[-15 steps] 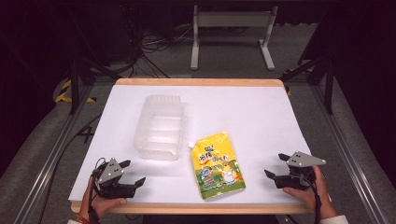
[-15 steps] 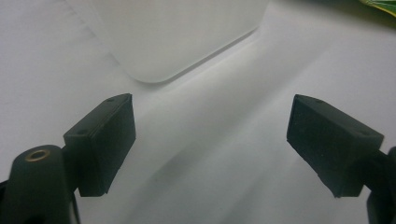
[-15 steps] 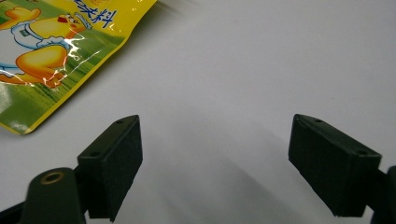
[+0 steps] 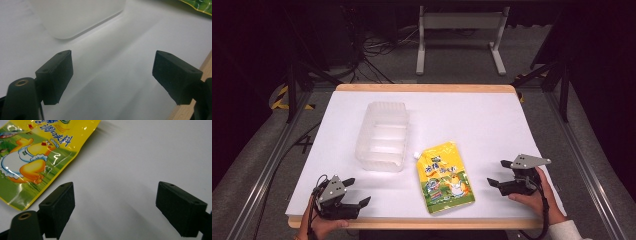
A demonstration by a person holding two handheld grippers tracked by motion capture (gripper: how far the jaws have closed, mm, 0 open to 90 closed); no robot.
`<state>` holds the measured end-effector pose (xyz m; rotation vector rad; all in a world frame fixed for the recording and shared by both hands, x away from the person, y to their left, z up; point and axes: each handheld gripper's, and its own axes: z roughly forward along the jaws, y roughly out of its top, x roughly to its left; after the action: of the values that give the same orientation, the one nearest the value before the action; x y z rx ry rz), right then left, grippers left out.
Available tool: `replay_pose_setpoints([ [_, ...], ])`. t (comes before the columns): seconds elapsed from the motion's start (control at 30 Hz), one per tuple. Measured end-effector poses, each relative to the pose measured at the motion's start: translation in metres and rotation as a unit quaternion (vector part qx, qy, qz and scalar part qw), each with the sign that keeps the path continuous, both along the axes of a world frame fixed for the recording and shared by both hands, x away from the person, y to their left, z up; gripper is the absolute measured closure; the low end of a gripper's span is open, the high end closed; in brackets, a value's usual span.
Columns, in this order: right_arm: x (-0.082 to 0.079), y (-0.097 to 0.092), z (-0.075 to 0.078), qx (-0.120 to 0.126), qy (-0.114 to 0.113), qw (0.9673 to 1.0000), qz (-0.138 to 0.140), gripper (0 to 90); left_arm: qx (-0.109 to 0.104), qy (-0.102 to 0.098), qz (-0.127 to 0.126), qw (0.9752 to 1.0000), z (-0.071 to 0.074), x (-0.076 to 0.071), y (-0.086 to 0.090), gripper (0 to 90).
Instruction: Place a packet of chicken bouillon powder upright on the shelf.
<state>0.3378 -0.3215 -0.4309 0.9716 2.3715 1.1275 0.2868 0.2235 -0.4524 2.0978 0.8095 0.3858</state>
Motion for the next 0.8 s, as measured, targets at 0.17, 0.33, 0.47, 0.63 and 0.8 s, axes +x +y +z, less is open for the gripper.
replay_pose_setpoints([
  [0.17, 0.017, 0.01, 0.003, 0.02, 0.027, 0.9993, 0.019, 15.4, 0.004, 0.018, -0.014, 0.9997, 0.0, -0.001, -0.016, 18.2],
  [0.33, 0.034, 0.025, 0.006, 0.051, 0.067, 0.9955, 0.044, 14.3, 0.002, 0.035, -0.044, 0.9984, 0.002, 0.0, -0.041, 19.0],
  [0.47, 0.041, 0.038, 0.005, 0.053, 0.084, 0.9932, 0.061, 13.2, -0.004, 0.052, -0.068, 0.9963, 0.001, 0.002, -0.059, 19.8],
  [0.63, 0.053, 0.064, 0.001, 0.051, 0.114, 0.9889, 0.08, 12.1, 0.003, 0.066, -0.103, 0.9925, 0.001, 0.005, -0.087, 19.7],
  [0.8, 0.064, 0.083, -0.005, 0.059, 0.145, 0.9842, 0.083, 10.8, -0.006, 0.088, -0.119, 0.989, 0.0, 0.012, -0.108, 18.2],
])
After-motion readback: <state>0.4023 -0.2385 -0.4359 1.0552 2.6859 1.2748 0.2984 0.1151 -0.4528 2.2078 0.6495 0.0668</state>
